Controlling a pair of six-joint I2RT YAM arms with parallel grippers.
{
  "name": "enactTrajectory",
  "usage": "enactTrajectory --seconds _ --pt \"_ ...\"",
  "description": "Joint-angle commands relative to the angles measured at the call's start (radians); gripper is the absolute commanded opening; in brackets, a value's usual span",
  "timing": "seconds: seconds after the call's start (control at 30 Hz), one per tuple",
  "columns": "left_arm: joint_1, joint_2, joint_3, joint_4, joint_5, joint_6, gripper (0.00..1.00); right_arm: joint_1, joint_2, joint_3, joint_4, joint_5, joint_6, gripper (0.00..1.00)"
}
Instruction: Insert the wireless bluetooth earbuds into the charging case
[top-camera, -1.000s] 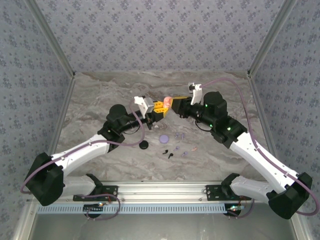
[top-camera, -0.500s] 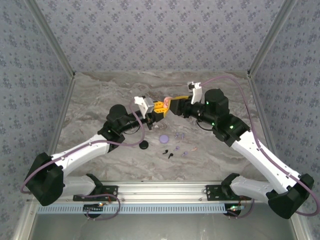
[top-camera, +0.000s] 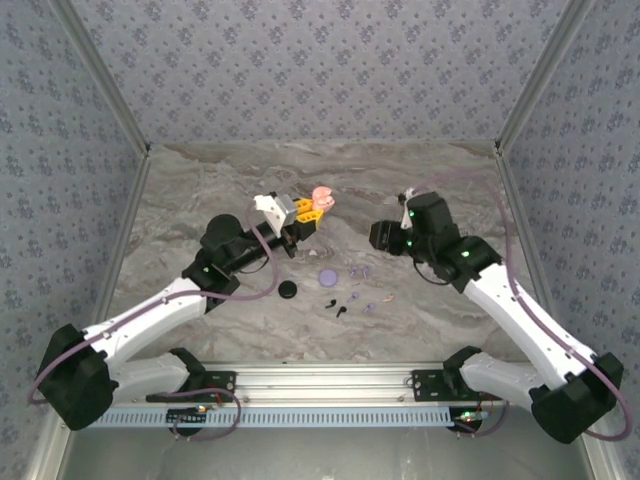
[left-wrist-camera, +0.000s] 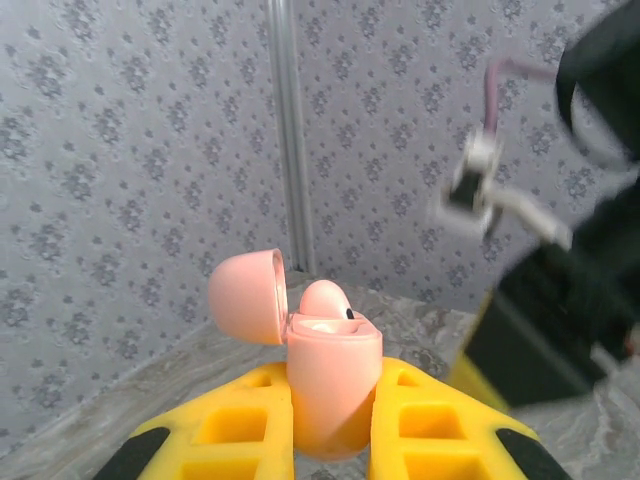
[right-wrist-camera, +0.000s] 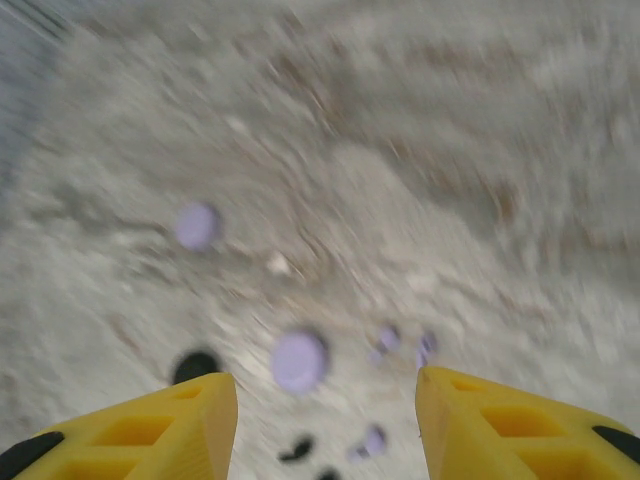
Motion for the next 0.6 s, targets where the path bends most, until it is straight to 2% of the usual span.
enactTrajectory --seconds 0.0,0.13,0.47,0.57 --pt "-0.007 -0.025 -0.011 -0.023 -0.045 0.033 0.00 0.006 0.051 -0.110 -0.071 0.028 0.100 0.52" --pt "-0.007 -0.025 -0.005 -0.028 -0.043 0.032 0.00 0.006 0.105 -0.192 -0.030 0.048 0.118 0.52" --pt "-0.006 -0.010 0.008 -0.036 -0.039 0.032 0.00 0.005 0.172 -0.259 -0.053 0.072 0.084 0.29" --pt "-0.006 -0.002 0.012 -0.038 -0.036 0.032 0.00 0.004 0.189 -0.276 -0.044 0.064 0.080 0.26"
